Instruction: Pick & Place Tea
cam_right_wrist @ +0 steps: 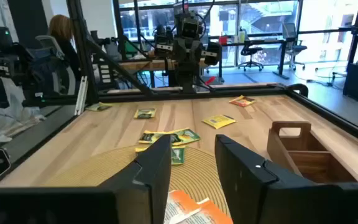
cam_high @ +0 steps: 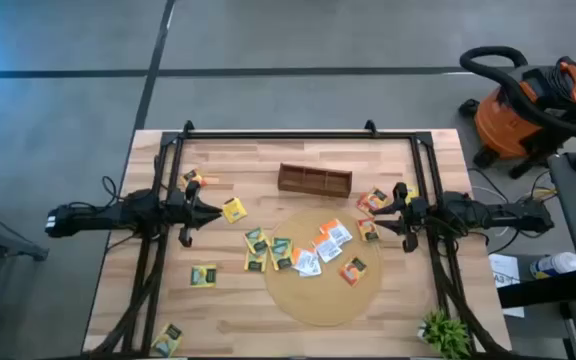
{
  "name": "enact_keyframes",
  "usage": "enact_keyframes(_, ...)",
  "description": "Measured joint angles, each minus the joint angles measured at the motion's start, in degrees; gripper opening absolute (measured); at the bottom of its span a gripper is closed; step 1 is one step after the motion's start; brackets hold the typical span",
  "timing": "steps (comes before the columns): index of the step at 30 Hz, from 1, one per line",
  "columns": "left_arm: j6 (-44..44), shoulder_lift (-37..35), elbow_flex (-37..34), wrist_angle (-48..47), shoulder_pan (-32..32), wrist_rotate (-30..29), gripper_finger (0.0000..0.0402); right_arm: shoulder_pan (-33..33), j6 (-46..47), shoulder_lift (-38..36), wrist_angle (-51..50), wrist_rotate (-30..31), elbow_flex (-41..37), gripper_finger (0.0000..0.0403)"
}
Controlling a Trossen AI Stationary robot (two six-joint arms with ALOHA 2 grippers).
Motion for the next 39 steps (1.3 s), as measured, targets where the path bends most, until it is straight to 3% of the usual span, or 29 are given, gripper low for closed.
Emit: enact_keyframes(39,0.0,0.0,0.0,0.0,0.0,0.0,0.0051,0.0,0.0,0.0,0.0,0.0,0.0,0.013)
